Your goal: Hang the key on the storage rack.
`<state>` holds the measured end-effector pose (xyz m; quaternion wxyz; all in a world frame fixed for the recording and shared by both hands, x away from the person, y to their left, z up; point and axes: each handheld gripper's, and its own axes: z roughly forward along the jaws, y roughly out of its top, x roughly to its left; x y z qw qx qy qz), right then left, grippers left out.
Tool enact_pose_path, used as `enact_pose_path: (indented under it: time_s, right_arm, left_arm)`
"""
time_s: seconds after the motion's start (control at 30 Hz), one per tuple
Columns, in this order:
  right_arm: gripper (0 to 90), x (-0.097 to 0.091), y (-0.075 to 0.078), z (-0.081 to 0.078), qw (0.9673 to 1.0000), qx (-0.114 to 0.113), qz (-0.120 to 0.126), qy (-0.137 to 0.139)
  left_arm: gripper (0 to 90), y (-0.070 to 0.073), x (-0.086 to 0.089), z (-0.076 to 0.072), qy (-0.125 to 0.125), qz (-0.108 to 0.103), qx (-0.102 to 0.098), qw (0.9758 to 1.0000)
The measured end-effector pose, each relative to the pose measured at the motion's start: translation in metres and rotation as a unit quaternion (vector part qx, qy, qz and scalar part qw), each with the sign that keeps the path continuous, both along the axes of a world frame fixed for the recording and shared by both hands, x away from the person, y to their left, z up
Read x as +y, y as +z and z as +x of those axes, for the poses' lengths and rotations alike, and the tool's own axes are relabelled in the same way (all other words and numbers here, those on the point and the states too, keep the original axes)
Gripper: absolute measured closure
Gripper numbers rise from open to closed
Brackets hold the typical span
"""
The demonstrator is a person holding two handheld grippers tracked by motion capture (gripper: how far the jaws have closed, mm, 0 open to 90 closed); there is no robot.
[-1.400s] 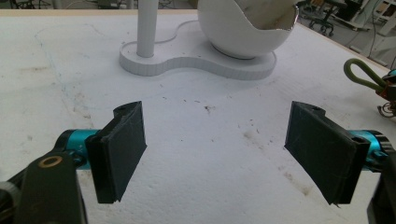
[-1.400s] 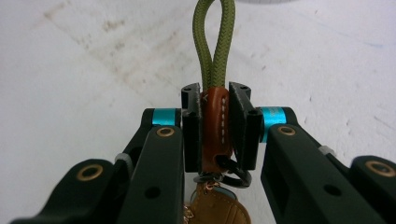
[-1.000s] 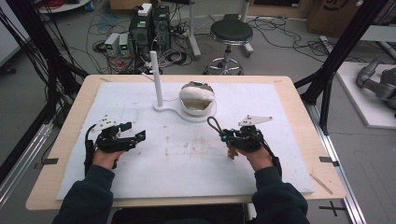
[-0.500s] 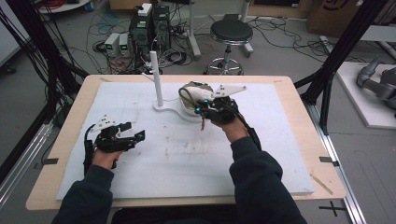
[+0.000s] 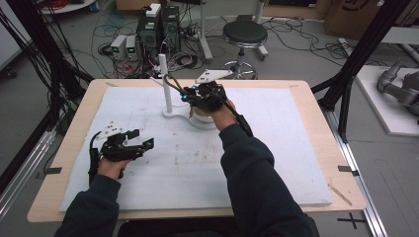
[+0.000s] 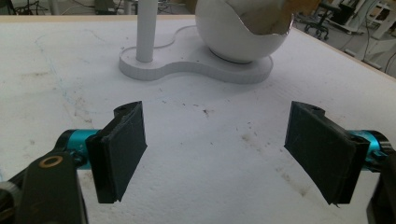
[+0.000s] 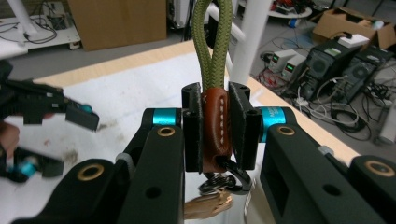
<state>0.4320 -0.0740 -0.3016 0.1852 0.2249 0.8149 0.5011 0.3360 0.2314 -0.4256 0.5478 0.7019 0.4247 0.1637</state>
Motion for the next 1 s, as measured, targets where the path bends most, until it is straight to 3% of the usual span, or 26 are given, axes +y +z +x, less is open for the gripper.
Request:
enact_pose_path:
  time_s: [0.13, 0.27, 0.57, 0.73, 0.83, 1.0]
  right_arm:
    - [77.7, 0.014, 0.004, 0.006, 1.0, 0.001, 0.001, 0.003]
    - [77.7, 0.026, 0.003, 0.014, 0.9999, 0.008, -0.015, 0.003]
    - [77.8, 0.044, -0.01, 0.034, 0.9971, 0.032, -0.058, -0.038]
    - [76.4, 0.043, -0.018, 0.041, 0.9949, 0.058, -0.064, -0.052]
    - [66.4, 0.039, -0.016, 0.041, 0.9949, 0.058, -0.059, -0.057]
    - [61.0, 0.023, -0.008, 0.038, 0.9951, 0.059, -0.057, -0.055]
  left_arm:
    - [20.2, 0.0, 0.0, 0.0, 0.0, -0.002, -0.001, 1.0]
    - [20.2, 0.0, 0.0, 0.0, 0.002, -0.002, 0.001, 1.0]
    - [20.2, -0.001, 0.0, 0.001, 0.0, -0.001, 0.002, 1.0]
    - [20.2, -0.001, 0.0, 0.001, -0.002, 0.001, 0.003, 1.0]
    - [20.2, -0.001, 0.0, 0.001, -0.002, -0.001, 0.002, 1.0]
    - [20.2, -0.001, 0.002, 0.0, 0.0, -0.002, 0.002, 1.0]
